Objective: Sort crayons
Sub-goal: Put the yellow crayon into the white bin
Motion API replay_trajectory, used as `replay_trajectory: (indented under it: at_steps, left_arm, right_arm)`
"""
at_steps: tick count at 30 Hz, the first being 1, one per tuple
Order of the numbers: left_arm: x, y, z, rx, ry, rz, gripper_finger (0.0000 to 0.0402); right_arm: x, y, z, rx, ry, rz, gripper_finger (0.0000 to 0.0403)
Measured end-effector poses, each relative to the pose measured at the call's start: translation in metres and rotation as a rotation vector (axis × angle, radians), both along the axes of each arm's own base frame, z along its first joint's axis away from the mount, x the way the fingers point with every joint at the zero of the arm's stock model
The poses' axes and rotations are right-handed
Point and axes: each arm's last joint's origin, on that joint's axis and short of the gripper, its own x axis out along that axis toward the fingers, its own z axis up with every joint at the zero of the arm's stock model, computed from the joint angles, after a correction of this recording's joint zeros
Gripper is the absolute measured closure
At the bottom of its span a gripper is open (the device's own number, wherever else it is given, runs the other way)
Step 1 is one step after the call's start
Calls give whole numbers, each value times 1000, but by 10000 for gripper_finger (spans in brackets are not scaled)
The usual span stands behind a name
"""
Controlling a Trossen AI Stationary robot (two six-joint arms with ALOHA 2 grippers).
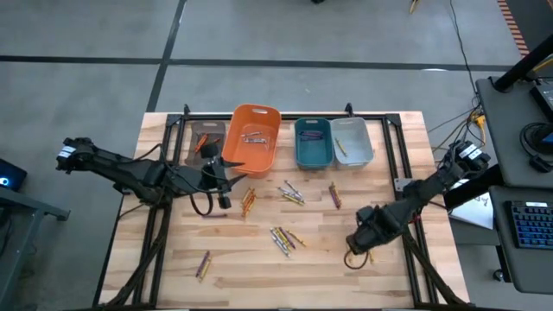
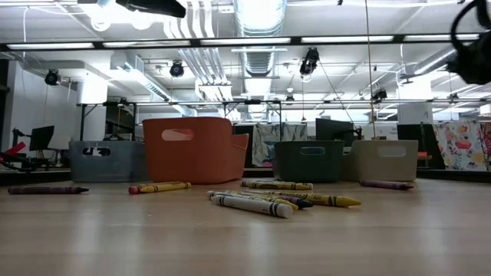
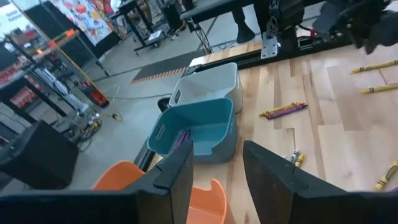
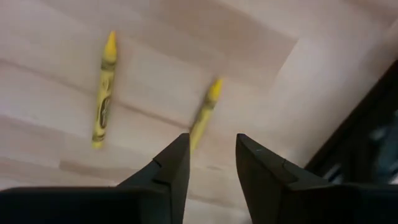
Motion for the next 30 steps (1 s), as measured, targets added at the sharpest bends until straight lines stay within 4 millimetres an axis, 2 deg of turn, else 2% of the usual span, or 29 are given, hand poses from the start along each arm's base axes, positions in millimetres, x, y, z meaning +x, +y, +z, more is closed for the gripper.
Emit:
replay_trajectory:
  at_steps: [8,24,30]
  left_arm:
    - [1,2,2,26,-9,2,278]
    - [2,3,4,37,-20,2,278]
    - [2,3,4,37,-20,1,278]
  right_arm:
    - [-12,19,-18,-5,-27,-86,264]
    - [-13,19,-52,-94,23,-75,281]
    - [-10,21,-58,-96,25,-68,298]
